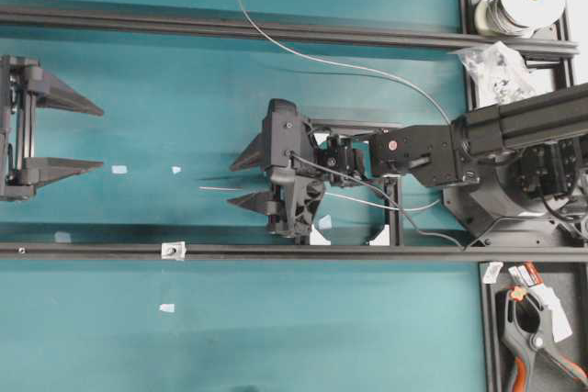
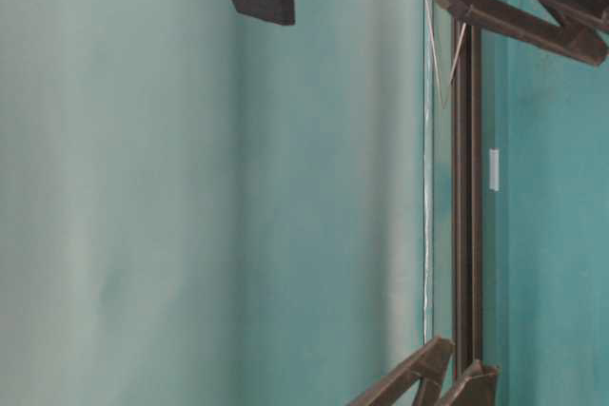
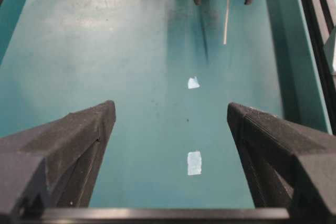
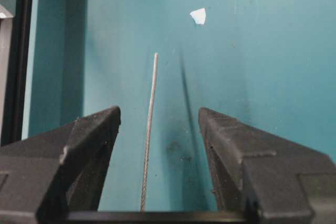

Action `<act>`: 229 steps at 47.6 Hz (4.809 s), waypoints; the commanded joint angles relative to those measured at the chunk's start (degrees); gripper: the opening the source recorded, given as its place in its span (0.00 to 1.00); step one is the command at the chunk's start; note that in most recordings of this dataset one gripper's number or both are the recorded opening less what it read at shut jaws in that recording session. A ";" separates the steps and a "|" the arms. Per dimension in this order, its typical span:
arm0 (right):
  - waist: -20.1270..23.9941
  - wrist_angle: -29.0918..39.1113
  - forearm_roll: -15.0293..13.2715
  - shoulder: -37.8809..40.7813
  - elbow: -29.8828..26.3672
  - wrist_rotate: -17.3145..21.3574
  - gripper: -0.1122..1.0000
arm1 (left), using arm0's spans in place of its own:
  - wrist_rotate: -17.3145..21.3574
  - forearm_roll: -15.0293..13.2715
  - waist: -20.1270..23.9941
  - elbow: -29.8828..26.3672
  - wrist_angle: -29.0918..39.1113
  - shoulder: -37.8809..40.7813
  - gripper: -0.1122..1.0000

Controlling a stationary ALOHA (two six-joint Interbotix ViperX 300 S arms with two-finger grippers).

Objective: Insert the wire through the hole in the metal fitting.
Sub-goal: 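Lower the right gripper around the wire end and close on it, then lift the gripped wire with the right gripper, then carry the wire down toward the white bracket on the rail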

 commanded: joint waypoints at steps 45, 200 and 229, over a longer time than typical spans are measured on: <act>0.18 -2.55 0.09 -0.44 -0.09 -0.09 0.09 | -0.09 0.18 0.09 -0.70 -0.26 -0.44 0.84; 16.88 -24.35 24.52 -12.57 12.57 -10.90 0.09 | -7.73 -0.97 -9.58 -2.11 -22.32 13.80 0.83; 22.41 -27.07 29.00 -4.92 9.58 -13.71 0.09 | -9.23 -0.97 -12.48 -4.22 -27.69 20.30 0.83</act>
